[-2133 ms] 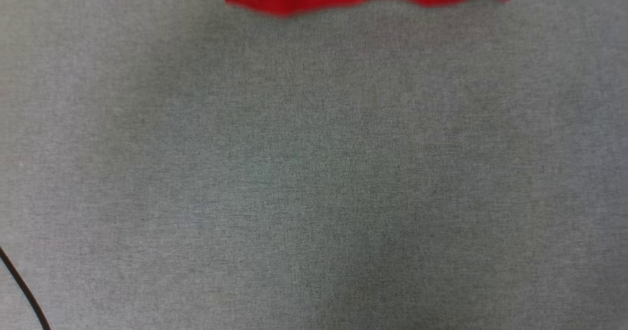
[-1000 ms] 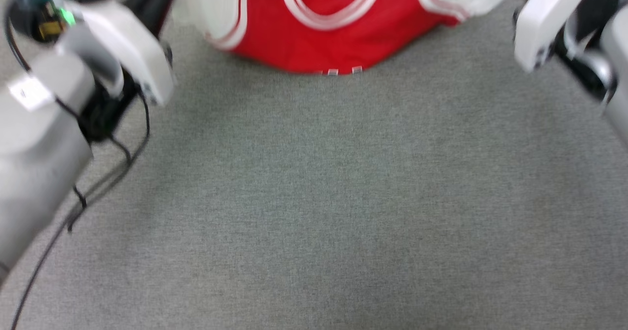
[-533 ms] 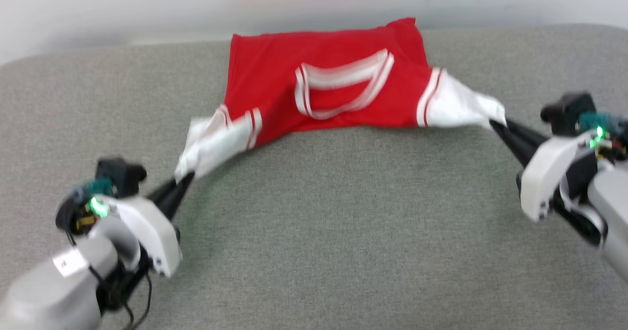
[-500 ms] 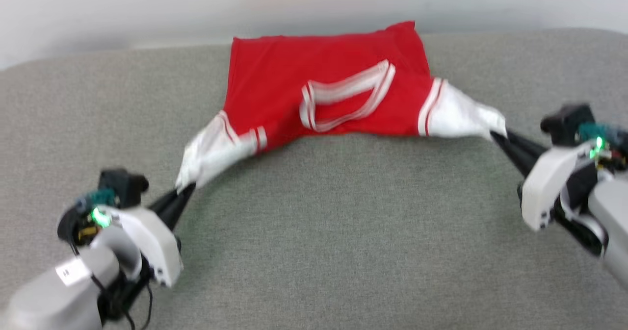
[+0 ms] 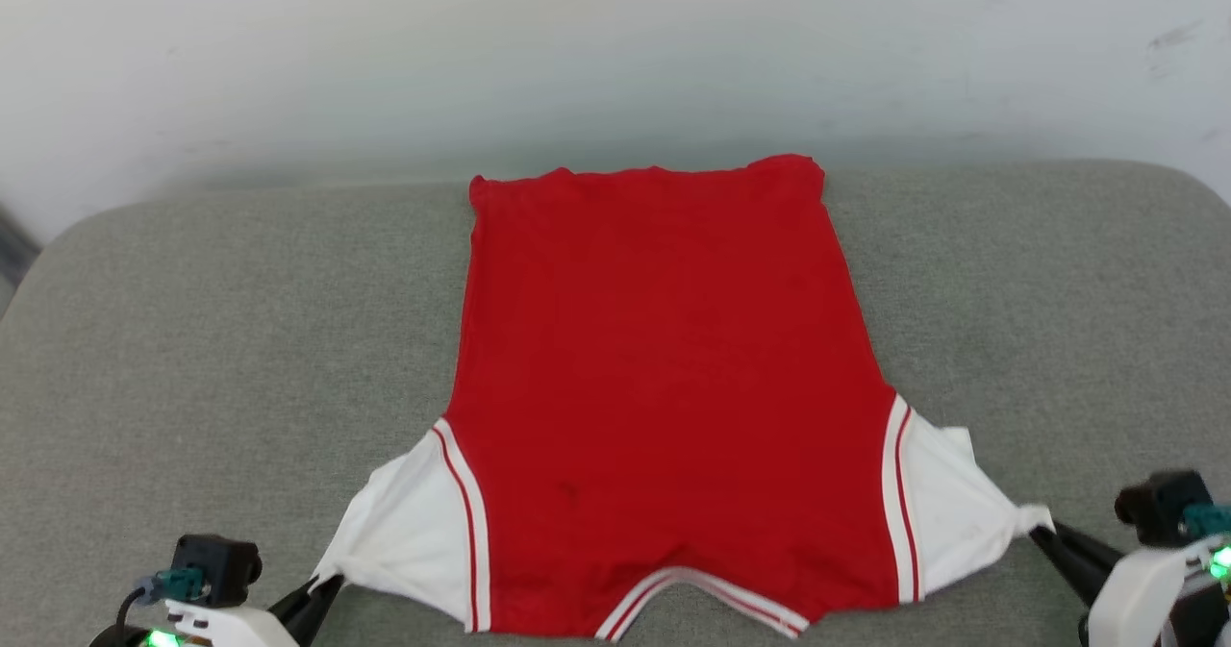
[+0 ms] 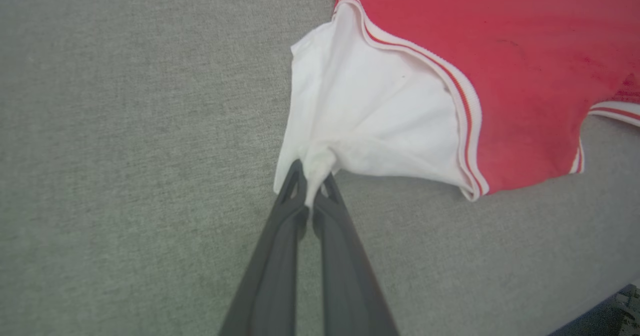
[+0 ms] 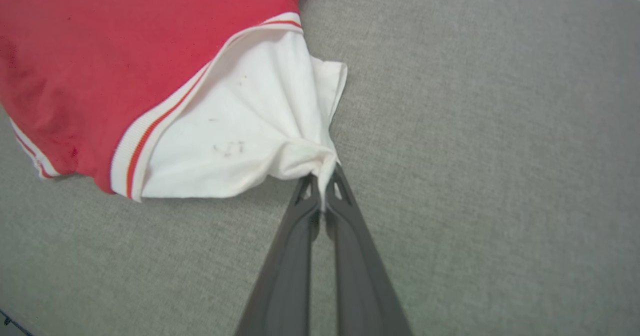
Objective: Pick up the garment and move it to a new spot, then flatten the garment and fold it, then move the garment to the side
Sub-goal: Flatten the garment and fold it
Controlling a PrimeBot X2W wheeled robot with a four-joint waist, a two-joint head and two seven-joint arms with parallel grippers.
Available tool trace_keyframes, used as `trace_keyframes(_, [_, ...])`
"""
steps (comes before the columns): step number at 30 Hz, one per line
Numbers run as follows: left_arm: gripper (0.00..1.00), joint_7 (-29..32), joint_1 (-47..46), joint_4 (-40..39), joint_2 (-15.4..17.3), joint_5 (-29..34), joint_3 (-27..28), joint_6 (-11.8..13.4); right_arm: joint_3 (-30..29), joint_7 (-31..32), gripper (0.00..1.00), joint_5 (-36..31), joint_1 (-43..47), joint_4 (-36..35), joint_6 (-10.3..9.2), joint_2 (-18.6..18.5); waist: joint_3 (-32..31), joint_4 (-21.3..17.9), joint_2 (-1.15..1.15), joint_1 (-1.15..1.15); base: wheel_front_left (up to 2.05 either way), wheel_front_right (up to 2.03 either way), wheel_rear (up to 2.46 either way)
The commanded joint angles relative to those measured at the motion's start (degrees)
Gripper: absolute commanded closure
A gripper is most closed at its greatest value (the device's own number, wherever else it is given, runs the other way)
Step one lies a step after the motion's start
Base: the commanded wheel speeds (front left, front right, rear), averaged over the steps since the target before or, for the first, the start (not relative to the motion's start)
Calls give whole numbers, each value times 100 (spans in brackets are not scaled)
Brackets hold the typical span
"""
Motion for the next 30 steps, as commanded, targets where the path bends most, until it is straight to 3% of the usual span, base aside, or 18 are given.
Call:
trace_keyframes(1, [100,-11,193,-17,96,1,-26,75,-85,-12,100,-54,333,-40,-4,-80,-146,39,0,1,0,0,0])
trace_keyframes(14, [100,-13,1078,-483,242,3,118,384,-1366,691,100,-388,2228,-948,-5,-130,-269,63,0,1,0,0,0])
trace_keyframes(15, [100,-13,1077,-507,242,38,135,399,-1470,782,62,-447,2279,-1040,-5,-99,-243,69,0,1,0,0,0])
trace_keyframes(17, [100,-13,1015,-565,217,122,199,426,-1708,929,0,-595,2269,-1228,-6,-95,-177,84,0,1,0,0,0])
trace_keyframes(24, [100,-13,750,-834,158,470,403,530,-2873,1475,0,-993,1800,-2177,-4,-397,113,272,0,1,0,0,0])
trace_keyframes(30, [100,-14,546,-1194,123,886,679,688,-3968,2130,0,-1200,553,-3079,-4,-520,686,533,0,1,0,0,0])
